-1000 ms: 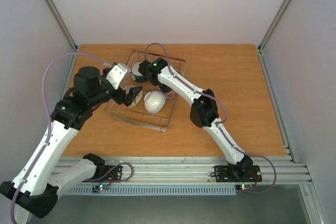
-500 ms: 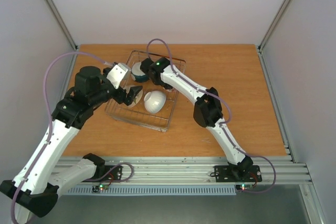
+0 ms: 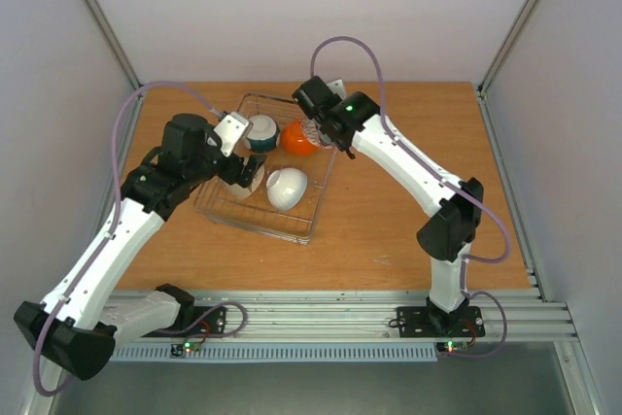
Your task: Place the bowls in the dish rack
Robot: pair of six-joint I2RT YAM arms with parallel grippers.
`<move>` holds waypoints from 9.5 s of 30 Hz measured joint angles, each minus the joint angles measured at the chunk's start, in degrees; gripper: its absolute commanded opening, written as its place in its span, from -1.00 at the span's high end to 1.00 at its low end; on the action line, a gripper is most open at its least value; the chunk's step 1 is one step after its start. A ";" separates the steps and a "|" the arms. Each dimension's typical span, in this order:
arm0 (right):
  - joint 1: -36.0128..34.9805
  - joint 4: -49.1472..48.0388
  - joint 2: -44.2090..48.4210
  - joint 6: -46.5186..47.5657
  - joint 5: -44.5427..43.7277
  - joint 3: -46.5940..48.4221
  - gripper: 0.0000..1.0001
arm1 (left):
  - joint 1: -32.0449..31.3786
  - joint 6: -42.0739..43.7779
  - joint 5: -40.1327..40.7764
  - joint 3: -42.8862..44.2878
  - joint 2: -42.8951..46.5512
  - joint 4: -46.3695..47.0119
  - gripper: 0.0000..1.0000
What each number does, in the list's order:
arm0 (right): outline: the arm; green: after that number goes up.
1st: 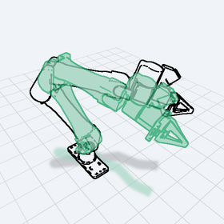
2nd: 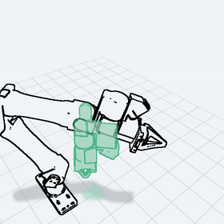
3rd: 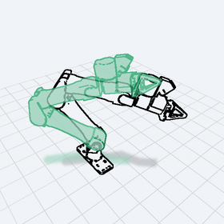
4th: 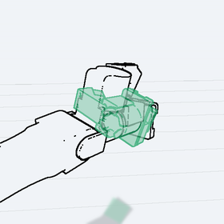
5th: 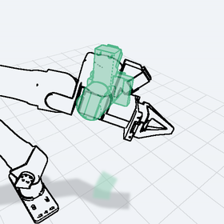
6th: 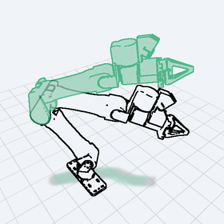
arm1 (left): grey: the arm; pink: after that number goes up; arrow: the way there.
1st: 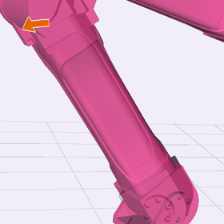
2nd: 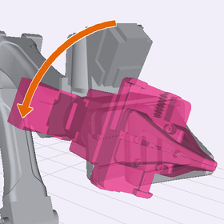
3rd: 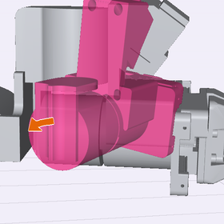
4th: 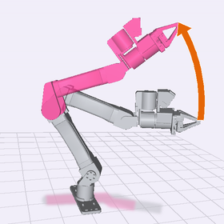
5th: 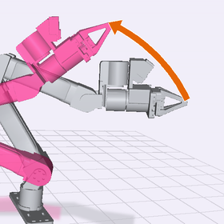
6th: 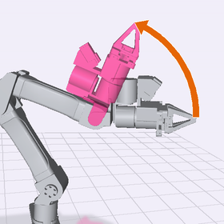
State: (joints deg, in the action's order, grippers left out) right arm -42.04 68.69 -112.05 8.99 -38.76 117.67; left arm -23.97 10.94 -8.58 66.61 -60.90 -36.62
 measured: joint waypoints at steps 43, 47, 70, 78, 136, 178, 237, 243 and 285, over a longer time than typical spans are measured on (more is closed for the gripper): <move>-8.46 -10.71 9.75 -3.89 25.97 -9.66 0.98 | 0.00 -3.13 -0.63 0.00 -5.53 1.07 0.03; -9.27 -12.11 10.69 -4.17 26.25 -10.75 0.98 | -0.02 -3.10 -1.44 0.00 -5.51 1.27 0.55; -11.06 -24.68 23.26 -2.97 29.81 -25.86 -0.35 | 0.24 -2.69 -6.80 -1.55 -5.79 1.88 0.99; -10.88 -32.61 33.62 2.49 33.83 -34.77 -0.68 | 0.39 -1.38 -18.16 -1.62 -5.84 0.42 0.99; -9.14 -55.21 37.11 -4.26 60.81 -48.19 0.07 | 16.83 -7.50 -62.12 -4.85 -12.59 6.62 0.99; -10.49 -33.00 21.73 5.03 35.17 -24.85 0.98 | 17.09 -4.52 -41.77 -4.74 0.61 5.03 -0.70; -1.88 8.61 -25.68 8.13 12.72 18.10 0.98 | 16.06 -3.41 -40.06 -4.74 -0.59 4.70 -0.72; -1.99 10.86 -28.26 8.72 11.45 21.79 0.98 | 16.06 -3.41 -40.13 -4.74 -0.59 4.70 -0.72; -6.08 14.51 -25.64 9.64 3.85 14.84 0.97 | 16.06 -3.41 -41.03 -4.74 1.07 4.70 -0.72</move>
State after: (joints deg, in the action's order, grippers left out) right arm -48.12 83.20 -137.69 18.63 -34.92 132.51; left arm -7.90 7.53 -49.60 61.87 -59.83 -31.92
